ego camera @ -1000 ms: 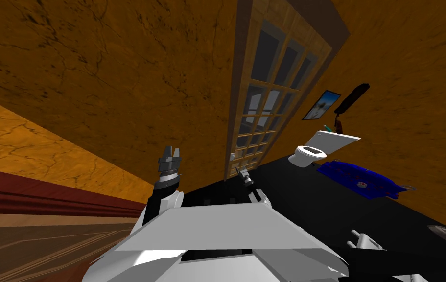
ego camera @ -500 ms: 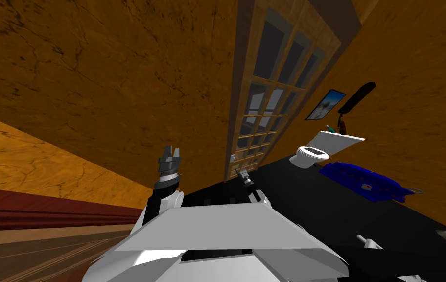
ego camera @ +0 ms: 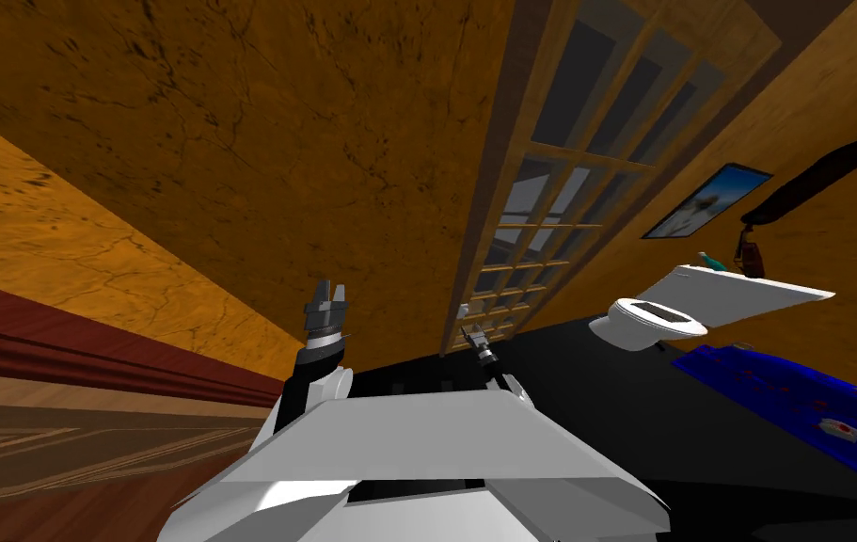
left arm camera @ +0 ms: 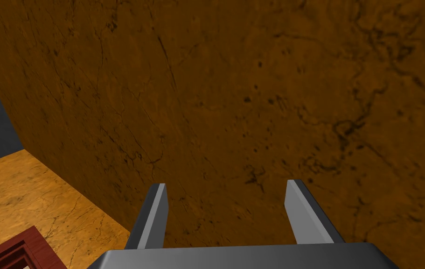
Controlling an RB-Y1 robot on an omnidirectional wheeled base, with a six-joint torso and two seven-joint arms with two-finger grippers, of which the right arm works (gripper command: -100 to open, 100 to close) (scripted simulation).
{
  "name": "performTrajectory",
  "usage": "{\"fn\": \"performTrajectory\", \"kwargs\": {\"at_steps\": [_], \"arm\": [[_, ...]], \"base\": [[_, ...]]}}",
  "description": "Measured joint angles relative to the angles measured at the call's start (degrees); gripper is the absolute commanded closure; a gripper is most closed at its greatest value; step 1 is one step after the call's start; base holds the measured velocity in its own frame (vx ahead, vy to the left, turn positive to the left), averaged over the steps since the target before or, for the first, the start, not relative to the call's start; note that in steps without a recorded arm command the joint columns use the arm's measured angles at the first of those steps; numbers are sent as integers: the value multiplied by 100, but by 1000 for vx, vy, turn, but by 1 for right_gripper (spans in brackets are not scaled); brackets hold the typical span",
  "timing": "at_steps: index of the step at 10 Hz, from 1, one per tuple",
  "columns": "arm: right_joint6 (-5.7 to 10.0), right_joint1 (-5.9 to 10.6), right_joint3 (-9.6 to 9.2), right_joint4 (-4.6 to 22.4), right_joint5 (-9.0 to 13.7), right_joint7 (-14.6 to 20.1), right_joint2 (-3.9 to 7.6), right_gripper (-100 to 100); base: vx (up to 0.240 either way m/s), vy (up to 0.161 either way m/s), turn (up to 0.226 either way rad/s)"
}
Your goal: Pull the door open
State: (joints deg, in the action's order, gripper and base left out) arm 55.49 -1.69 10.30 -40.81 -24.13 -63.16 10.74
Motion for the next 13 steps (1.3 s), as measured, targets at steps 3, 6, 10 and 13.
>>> {"fn": "performTrajectory", "kwargs": {"at_steps": [3, 6, 10, 13], "arm": [[176, -110, 332, 133, 77, -35, 42, -100], [162, -395, 626, -73, 129, 62, 105, -100], [281, -590, 789, -15, 149, 85, 122, 100], [273, -588, 813, -38, 163, 86, 147, 100]], "base": [[137, 7, 193], [136, 0, 229], [17, -7, 21], [-1, -7, 8]]}}
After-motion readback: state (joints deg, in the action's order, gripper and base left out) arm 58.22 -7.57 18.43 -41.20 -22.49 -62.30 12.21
